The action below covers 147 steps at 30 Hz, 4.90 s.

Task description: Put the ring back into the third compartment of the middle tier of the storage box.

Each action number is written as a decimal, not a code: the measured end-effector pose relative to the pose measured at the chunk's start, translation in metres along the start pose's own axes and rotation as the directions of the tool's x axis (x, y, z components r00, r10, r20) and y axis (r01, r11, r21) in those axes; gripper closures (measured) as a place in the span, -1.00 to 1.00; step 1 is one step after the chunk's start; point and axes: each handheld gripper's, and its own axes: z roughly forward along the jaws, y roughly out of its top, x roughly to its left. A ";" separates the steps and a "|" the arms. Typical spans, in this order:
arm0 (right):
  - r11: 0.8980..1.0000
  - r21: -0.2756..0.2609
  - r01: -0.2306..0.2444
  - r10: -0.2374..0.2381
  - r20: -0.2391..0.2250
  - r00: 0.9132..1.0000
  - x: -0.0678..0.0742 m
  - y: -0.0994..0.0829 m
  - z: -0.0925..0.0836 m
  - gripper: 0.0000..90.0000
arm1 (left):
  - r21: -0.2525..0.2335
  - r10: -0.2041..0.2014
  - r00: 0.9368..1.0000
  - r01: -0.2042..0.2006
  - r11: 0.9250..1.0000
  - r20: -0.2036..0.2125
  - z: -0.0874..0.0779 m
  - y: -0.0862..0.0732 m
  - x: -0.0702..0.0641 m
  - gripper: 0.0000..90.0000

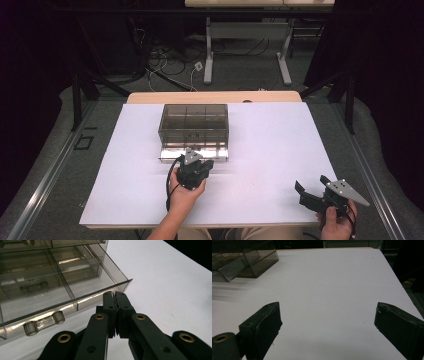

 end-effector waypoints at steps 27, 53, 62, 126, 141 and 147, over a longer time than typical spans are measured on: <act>1.000 0.014 -0.001 0.001 0.002 1.000 -0.002 -0.002 0.000 -0.85 | -0.040 0.005 1.000 -0.005 0.999 -0.008 -0.009 0.019 0.007 0.95; 1.000 0.006 0.009 -0.009 0.001 1.000 0.001 -0.001 0.001 -0.85 | -0.062 -0.019 1.000 0.018 0.998 -0.018 -0.013 0.038 0.016 0.95; 1.000 0.001 0.006 -0.006 -0.006 1.000 0.000 0.000 0.002 -0.85 | -0.061 -0.027 0.999 0.026 0.998 -0.024 -0.008 0.044 0.018 0.95; 1.000 0.000 0.007 -0.007 -0.006 1.000 0.001 0.000 0.001 -0.85 | 0.022 -0.078 0.997 0.079 0.997 -0.028 0.039 0.044 0.013 0.97; 1.000 0.009 0.005 -0.005 -0.007 1.000 0.001 0.000 0.000 -0.85 | -0.011 -0.062 0.998 0.062 0.998 0.001 0.029 0.046 0.013 0.73; 1.000 0.007 0.009 -0.009 -0.009 1.000 0.001 0.001 0.000 -0.85 | -0.019 -0.040 0.999 0.041 0.999 0.018 0.021 0.047 0.015 0.62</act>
